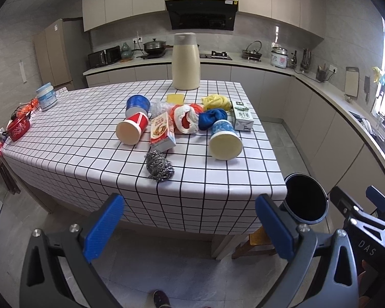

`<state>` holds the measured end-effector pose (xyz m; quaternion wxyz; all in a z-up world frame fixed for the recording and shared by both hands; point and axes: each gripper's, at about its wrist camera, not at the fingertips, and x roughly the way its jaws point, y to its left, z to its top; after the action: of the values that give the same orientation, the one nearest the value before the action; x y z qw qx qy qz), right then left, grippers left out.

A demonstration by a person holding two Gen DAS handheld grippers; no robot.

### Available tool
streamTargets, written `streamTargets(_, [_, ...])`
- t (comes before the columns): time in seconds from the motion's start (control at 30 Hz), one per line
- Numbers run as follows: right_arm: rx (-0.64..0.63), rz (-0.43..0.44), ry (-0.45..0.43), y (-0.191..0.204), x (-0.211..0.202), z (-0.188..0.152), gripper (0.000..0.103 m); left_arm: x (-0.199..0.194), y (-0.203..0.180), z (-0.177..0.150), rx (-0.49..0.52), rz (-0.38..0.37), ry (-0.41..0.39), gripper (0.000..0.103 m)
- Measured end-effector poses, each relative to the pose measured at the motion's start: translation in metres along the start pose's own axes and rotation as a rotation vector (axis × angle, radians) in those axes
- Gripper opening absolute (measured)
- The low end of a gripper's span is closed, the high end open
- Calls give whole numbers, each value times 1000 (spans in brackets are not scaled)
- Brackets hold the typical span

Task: Collect trash
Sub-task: 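Approach the table with both tools open toward the trash items, then grasp the blue-and-white paper cup with the right tool while the left tool grasps the drink carton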

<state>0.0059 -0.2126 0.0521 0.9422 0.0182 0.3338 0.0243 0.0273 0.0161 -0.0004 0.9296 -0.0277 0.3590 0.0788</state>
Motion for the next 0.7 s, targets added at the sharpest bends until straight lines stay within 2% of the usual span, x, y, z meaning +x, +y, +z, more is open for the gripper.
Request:
streamTargets(0.4, [-25,58,10,37,47,30,103,44,39,26,-32,55,25,103])
streamTargets(0.7, [-39,86,63,84,108,59,103,99,64,56,-29,42,73,103])
